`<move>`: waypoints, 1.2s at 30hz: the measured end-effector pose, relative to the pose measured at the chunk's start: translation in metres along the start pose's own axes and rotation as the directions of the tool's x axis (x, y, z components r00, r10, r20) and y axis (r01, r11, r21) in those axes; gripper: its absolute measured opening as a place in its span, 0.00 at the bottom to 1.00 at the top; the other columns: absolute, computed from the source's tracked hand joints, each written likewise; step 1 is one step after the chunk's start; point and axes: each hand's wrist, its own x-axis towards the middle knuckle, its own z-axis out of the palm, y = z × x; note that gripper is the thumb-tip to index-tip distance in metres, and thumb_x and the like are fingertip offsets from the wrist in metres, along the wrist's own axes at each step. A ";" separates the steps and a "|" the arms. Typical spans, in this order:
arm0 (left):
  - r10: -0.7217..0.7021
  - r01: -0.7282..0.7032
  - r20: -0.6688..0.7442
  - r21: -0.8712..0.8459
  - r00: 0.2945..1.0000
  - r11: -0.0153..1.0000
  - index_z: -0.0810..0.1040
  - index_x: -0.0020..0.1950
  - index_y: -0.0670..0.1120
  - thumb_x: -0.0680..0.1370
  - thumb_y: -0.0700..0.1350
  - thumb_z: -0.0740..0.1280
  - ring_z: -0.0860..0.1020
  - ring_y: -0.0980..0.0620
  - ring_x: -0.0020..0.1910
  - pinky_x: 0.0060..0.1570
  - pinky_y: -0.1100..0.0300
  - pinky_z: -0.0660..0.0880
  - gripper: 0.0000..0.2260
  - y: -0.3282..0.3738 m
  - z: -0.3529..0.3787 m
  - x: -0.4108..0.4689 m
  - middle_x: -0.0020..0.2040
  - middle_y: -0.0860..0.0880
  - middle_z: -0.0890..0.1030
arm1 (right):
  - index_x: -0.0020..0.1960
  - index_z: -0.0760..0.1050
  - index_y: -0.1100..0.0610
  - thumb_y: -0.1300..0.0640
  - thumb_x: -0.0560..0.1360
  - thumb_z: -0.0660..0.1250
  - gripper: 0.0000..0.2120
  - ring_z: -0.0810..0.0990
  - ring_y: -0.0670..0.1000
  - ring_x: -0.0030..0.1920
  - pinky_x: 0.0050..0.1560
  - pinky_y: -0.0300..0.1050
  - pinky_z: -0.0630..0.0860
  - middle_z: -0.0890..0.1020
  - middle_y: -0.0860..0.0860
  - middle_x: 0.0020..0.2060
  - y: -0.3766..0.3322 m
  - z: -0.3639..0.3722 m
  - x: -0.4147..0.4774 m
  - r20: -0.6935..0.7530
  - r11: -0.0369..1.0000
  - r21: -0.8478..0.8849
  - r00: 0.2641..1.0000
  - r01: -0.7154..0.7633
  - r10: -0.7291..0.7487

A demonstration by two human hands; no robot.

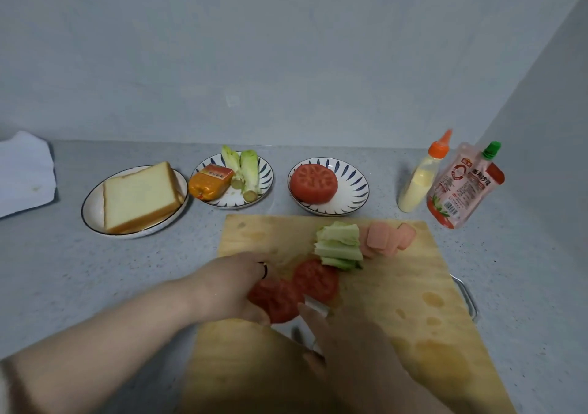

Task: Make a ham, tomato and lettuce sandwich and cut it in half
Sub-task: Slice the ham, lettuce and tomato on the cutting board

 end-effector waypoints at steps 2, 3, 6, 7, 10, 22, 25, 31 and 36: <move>0.008 -0.007 0.005 -0.105 1.000 0.994 0.67 0.68 0.52 0.70 0.58 0.69 0.68 0.56 0.63 0.59 0.67 0.66 0.28 -0.002 0.004 0.000 0.66 0.57 0.68 | 0.74 0.46 0.49 0.47 0.78 0.52 0.28 0.70 0.55 0.63 0.65 0.52 0.60 0.73 0.54 0.64 0.002 0.002 0.001 -0.019 1.000 0.006 1.000 0.000 0.001; -0.001 0.004 0.018 -0.166 1.000 0.986 0.67 0.67 0.52 0.70 0.57 0.69 0.69 0.56 0.63 0.60 0.65 0.67 0.28 -0.003 0.006 0.001 0.65 0.57 0.69 | 0.74 0.46 0.49 0.47 0.78 0.52 0.28 0.70 0.55 0.63 0.64 0.52 0.61 0.73 0.54 0.63 0.002 0.003 0.002 -0.025 1.000 0.013 1.000 0.006 -0.005; -0.029 0.038 0.038 -0.264 0.999 0.964 0.67 0.67 0.52 0.69 0.55 0.71 0.71 0.55 0.61 0.60 0.61 0.70 0.28 -0.004 0.009 0.005 0.63 0.56 0.72 | 0.74 0.46 0.49 0.47 0.79 0.51 0.27 0.72 0.54 0.61 0.59 0.48 0.65 0.74 0.54 0.63 0.006 0.007 0.004 -0.082 0.999 0.009 0.995 0.051 -0.050; -0.039 0.046 0.034 -0.266 0.999 0.963 0.67 0.67 0.51 0.69 0.55 0.71 0.71 0.55 0.60 0.60 0.61 0.70 0.28 -0.005 0.010 0.007 0.63 0.55 0.72 | 0.74 0.47 0.49 0.47 0.79 0.51 0.27 0.73 0.54 0.59 0.56 0.47 0.67 0.74 0.53 0.62 0.008 0.008 0.004 -0.096 0.998 0.019 0.994 0.057 -0.055; -0.069 0.068 0.007 -0.276 0.998 0.959 0.68 0.66 0.50 0.70 0.55 0.70 0.73 0.55 0.57 0.56 0.62 0.72 0.27 -0.008 0.013 0.014 0.61 0.53 0.74 | 0.74 0.47 0.48 0.47 0.79 0.51 0.26 0.76 0.54 0.54 0.46 0.44 0.67 0.76 0.52 0.59 0.012 0.009 0.010 -0.139 0.998 0.015 0.989 0.062 -0.059; -0.059 0.043 -0.050 -0.276 0.997 0.960 0.66 0.67 0.50 0.72 0.54 0.69 0.67 0.60 0.50 0.44 0.77 0.62 0.26 -0.014 0.013 0.049 0.60 0.53 0.72 | 0.74 0.46 0.47 0.46 0.79 0.48 0.25 0.77 0.55 0.53 0.42 0.43 0.62 0.77 0.52 0.58 0.017 0.011 0.013 -0.156 0.998 0.001 0.986 0.064 -0.063; -0.077 0.061 -0.053 -0.256 0.996 0.965 0.65 0.68 0.50 0.71 0.53 0.69 0.70 0.56 0.57 0.52 0.71 0.64 0.27 -0.014 0.010 0.058 0.63 0.52 0.71 | 0.69 0.65 0.45 0.39 0.71 0.61 0.27 0.81 0.47 0.42 0.37 0.39 0.68 0.83 0.47 0.44 0.020 0.006 0.007 -0.251 0.987 -0.113 0.958 0.115 -0.141; -0.089 0.064 -0.098 -0.235 0.991 0.970 0.65 0.67 0.50 0.71 0.47 0.70 0.70 0.54 0.59 0.52 0.72 0.64 0.26 -0.020 0.014 0.065 0.63 0.51 0.70 | 0.46 0.82 0.41 0.39 0.63 0.59 0.17 0.76 0.38 0.25 0.23 0.31 0.70 0.77 0.39 0.22 0.024 0.014 -0.008 -0.360 0.977 -0.157 0.912 0.147 -0.195; -0.151 0.061 -0.249 -0.335 0.957 0.940 0.72 0.61 0.47 0.72 0.44 0.70 0.71 0.52 0.60 0.55 0.68 0.63 0.19 -0.024 0.004 0.065 0.62 0.48 0.74 | 0.50 0.80 0.42 0.44 0.78 0.43 0.25 0.80 0.41 0.30 0.26 0.31 0.71 0.82 0.41 0.29 0.032 0.008 -0.032 -0.444 0.997 -0.029 0.893 0.067 -0.073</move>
